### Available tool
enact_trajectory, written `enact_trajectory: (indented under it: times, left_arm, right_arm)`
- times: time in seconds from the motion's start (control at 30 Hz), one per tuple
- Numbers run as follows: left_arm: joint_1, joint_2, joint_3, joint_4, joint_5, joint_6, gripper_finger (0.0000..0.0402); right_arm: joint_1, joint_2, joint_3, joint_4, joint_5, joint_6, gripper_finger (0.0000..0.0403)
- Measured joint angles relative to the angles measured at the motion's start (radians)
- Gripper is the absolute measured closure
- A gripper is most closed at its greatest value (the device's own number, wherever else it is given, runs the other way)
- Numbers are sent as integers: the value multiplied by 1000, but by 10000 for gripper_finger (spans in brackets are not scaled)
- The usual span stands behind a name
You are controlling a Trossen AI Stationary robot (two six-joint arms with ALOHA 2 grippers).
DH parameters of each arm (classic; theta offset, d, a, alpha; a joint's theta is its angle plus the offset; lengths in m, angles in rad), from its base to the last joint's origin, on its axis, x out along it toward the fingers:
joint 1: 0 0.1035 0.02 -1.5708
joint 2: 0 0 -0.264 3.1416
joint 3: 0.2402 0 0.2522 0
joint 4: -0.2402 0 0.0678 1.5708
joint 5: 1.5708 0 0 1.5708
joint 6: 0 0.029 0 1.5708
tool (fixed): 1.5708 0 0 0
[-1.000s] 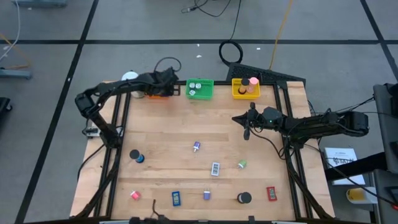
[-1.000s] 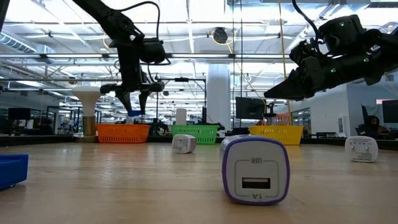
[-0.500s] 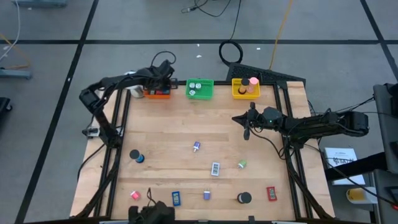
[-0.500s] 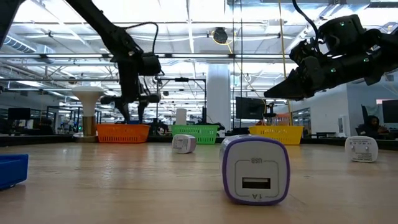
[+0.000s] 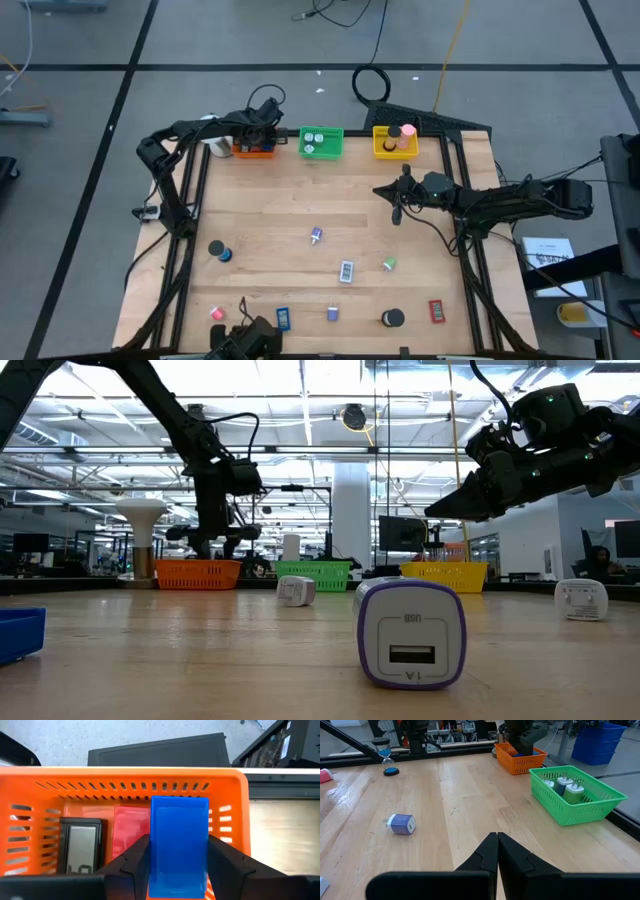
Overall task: Pick & Place Office items
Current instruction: Put the blue digital clock into the orange basket
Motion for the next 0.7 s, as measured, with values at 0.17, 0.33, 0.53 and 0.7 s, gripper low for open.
enact_trajectory:
  times: [0.17,0.33,0.53,0.7]
  left_arm:
    - [1,1,0,2,-1,10,248]
    - [-3,34,1,8,3,14,248]
    - [-3,47,1,45,3,18,238]
    - [-4,49,1,29,4,33,181]
  right_arm:
    - [0,0,0,0,0,0,403]
    - [0,0,0,0,0,0,403]
    - [0,0,0,-1,0,0,403]
    - [0,0,0,0,0,0,403]
